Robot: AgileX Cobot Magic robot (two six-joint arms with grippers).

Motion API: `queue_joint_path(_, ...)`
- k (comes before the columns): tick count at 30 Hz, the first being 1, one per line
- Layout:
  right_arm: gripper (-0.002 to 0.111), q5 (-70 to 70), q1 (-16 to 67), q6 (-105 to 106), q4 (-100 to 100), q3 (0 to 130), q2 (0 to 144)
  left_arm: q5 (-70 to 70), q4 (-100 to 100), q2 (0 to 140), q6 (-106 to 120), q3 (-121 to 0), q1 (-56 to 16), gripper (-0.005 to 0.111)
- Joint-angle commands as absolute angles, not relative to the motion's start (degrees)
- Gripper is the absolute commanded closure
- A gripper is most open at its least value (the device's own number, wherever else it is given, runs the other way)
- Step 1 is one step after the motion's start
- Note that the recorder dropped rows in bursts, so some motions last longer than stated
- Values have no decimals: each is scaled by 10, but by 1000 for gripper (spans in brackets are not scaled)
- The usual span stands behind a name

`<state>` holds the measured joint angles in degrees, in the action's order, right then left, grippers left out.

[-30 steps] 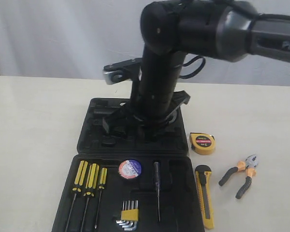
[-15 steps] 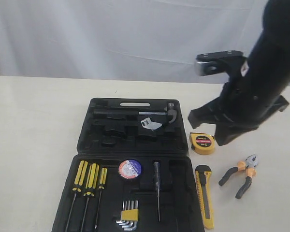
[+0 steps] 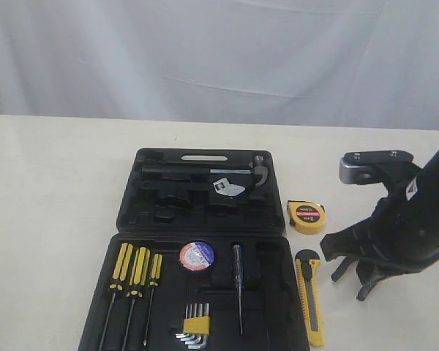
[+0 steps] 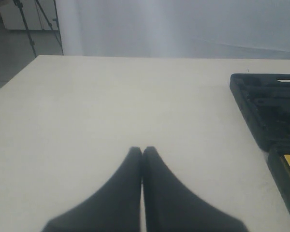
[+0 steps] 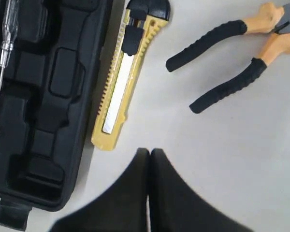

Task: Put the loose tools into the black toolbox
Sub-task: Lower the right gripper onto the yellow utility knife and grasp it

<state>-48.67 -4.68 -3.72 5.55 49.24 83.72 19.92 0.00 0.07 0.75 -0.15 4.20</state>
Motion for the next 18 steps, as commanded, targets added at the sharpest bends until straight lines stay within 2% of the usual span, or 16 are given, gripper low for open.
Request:
queue_joint_path(1,109,-452,-50,-38,62,479,849,196,0,0,4,0,39,107)
queue_joint_path(18,108,-405,-50,-51,62,488,883,196,0,0,4,0,39,107)
